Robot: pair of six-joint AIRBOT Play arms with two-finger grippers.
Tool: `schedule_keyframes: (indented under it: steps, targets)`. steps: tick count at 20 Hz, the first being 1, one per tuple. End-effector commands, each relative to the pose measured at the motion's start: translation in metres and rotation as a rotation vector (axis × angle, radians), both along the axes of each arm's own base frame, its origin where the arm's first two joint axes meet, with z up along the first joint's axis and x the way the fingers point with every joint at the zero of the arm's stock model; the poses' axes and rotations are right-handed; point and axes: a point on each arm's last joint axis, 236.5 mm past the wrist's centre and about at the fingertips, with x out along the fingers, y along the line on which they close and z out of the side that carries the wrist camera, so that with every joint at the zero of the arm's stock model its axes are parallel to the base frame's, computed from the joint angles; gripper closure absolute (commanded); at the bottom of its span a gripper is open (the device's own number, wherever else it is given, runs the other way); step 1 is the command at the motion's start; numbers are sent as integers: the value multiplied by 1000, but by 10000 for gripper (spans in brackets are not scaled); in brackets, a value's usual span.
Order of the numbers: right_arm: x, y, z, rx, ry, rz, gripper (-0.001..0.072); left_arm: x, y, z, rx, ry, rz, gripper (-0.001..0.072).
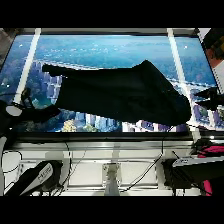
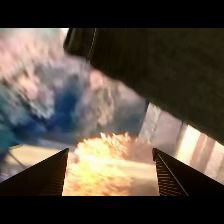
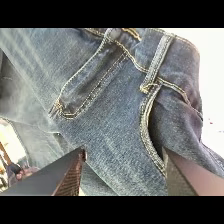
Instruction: Fold the clothes and pants, and hang the long-sleeved shirts on hangers.
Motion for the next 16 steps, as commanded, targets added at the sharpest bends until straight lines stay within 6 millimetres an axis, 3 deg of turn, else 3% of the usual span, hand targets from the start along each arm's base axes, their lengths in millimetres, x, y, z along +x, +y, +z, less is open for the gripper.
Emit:
schedule_keyframes:
  steps: [1, 5, 8, 9, 10, 12, 14, 16]
  targets:
    - [3, 2, -1, 5, 0, -13, 158, 5, -12, -25, -157, 71, 163, 118]
    - [10, 20, -1, 9, 2, 37, 159, 44, -1, -40, -260, 15, 391, 143]
    - [17, 36, -1, 7, 1, 81, 159, 62, 7, -44, -301, -30, 486, 173]
    - [20, 43, -1, 6, 1, 97, 159, 65, 8, -45, -318, -33, 515, 228]
    - [22, 48, -1, 4, 0, 111, 159, 66, 8, -46, -327, -28, 525, 340]
    - [28, 56, -2, -6, -5, 128, 161, 66, 8, -46, -322, -32, 517, 697]
    - [28, 58, -2, -12, -2, 138, 163, 71, 7, -34, -308, -69, 464, 695]
    - [15, 45, -11, -47, 41, 139, 163, 69, 4, -9, -230, -144, 322, 697]
